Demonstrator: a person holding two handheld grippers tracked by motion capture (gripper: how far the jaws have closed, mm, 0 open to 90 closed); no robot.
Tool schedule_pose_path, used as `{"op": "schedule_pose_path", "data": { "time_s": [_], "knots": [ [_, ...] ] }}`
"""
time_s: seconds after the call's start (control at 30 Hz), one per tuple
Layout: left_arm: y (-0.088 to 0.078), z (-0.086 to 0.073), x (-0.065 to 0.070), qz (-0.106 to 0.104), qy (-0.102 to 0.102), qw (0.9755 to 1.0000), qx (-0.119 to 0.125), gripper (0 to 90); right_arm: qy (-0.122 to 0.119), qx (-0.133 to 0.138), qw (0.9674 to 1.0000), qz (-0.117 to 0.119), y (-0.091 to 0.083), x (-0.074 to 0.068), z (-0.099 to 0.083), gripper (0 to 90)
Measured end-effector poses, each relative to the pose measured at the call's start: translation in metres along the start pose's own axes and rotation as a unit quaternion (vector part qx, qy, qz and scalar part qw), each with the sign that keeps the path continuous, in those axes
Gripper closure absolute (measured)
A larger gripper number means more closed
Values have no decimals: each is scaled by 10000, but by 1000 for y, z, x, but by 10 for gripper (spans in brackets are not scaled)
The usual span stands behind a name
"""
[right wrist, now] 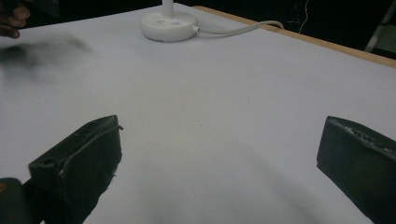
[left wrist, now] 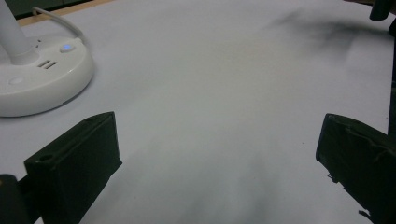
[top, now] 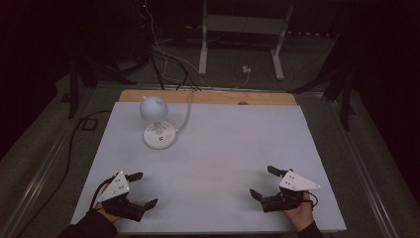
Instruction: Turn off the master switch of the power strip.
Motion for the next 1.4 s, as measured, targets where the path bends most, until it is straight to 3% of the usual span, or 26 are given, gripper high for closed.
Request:
{"op": "schedule_pose_path", "data": {
  "time_s": [0.67, 0.93, 1.0, 1.1, 1.4],
  "knots": [
    [4, 1, 7, -105, 196, 9995, -243, 2, -38, 60, 9999, -115, -4, -4, 4, 0],
    [3, 8, 15, -267, 378, 9984, -323, 2, 4, 125, 9998, -151, -7, -5, 5, 0],
    [3, 11, 18, -399, 384, 9977, -386, 2, -20, 133, 9998, -178, -7, -4, 5, 0],
    [2, 13, 19, -428, 376, 9976, -400, 2, 18, 146, 9998, -164, -8, -4, 5, 0],
    [-3, 28, 25, -667, 415, 9966, -237, 2, 55, 209, 9996, -173, -12, -6, 6, 0]
  ]
}}
Point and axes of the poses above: each handheld gripper's, and its own axes: y roughly forward along the jaws, z roughly out of its top, x roughly to its right, the point moved 4 cm from there along y, roughly forward along the jaws, and after that the axes turned 6 degrees about -x, right-handed, at the moved point
